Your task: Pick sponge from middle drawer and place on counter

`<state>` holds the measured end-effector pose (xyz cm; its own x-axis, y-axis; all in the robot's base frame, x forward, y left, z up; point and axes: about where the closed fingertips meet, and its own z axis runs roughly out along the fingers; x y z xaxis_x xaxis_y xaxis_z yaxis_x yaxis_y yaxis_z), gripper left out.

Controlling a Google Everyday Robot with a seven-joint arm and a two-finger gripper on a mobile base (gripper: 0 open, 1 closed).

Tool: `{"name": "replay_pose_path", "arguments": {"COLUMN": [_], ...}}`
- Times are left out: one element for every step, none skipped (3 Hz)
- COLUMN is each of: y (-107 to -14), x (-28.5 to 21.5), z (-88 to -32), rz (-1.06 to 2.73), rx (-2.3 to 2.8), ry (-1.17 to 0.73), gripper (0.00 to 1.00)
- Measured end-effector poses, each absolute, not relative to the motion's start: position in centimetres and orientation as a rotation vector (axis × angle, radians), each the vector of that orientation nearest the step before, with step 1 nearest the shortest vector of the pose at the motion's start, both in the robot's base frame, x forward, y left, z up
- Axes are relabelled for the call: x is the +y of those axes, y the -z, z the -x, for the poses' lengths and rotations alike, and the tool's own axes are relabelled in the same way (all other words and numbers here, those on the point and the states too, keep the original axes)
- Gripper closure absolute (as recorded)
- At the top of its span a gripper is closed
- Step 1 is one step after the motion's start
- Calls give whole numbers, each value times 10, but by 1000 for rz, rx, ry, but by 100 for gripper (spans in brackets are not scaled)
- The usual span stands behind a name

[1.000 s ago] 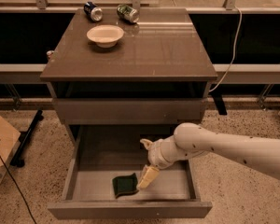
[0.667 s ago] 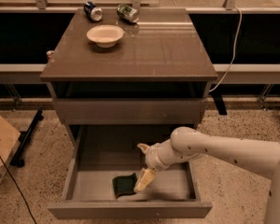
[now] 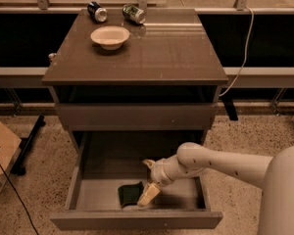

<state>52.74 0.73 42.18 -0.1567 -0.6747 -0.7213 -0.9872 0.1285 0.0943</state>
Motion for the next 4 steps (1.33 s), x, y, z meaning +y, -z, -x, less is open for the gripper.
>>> {"name": "replay_pose_path", "arguments": {"y": [-389,-373,-363,-362], "x": [19,26,31,31], "z": [-525,-522,-519,-514], "rz": [1555,1541,1506,1487], "rx": [1915,1922,1922,1921], "ry": [-873,-920,-958,-972], "gripper": [0,0,19,42]}}
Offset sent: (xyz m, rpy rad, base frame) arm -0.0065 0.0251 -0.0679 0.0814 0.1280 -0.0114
